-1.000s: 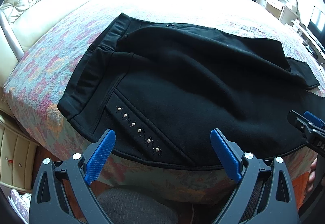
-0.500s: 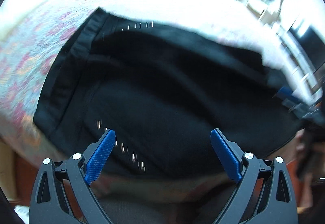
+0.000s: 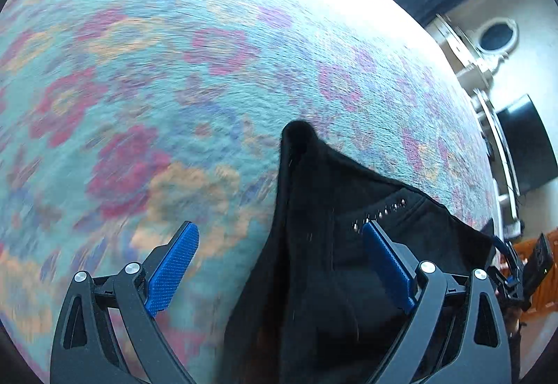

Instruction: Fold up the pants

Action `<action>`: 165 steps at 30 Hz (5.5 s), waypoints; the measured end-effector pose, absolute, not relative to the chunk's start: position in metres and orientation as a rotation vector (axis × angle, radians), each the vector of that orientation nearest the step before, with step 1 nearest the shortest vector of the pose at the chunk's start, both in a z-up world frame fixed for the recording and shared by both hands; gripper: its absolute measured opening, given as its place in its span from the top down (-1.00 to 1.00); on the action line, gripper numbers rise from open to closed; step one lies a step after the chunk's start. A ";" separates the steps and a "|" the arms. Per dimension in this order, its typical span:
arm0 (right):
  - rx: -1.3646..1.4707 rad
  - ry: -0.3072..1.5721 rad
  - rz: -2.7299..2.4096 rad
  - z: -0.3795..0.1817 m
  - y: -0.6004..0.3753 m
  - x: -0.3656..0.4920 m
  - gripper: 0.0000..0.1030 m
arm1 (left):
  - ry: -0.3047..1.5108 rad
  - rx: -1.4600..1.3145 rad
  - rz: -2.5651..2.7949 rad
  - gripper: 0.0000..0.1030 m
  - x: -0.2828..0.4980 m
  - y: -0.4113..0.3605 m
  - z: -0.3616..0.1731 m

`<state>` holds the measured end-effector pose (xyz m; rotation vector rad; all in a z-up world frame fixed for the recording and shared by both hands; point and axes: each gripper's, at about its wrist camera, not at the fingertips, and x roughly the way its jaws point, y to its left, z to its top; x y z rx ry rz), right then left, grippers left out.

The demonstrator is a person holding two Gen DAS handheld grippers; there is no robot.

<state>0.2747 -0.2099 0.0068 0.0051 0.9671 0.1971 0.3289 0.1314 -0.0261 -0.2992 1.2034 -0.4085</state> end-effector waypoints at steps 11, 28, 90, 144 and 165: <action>0.111 1.069 0.360 -0.014 -0.220 0.331 -0.96 | 1.190 -0.046 -0.558 -0.82 0.337 0.095 -0.053; -0.066 1.319 0.444 -0.027 -0.193 0.374 0.85 | 1.134 -0.183 -0.566 0.84 0.363 0.101 -0.041; 0.067 1.093 0.473 0.000 -0.112 0.081 -0.11 | 0.903 -0.584 -0.509 -0.56 0.107 0.164 -0.011; 1.355 0.432 -0.582 -0.043 -0.520 -0.139 0.41 | 0.989 -0.235 -0.289 -0.80 0.131 0.088 -0.044; 1.207 0.554 -0.172 -0.026 -0.449 0.039 -0.15 | 0.991 -0.232 -0.290 -0.80 0.131 0.091 -0.046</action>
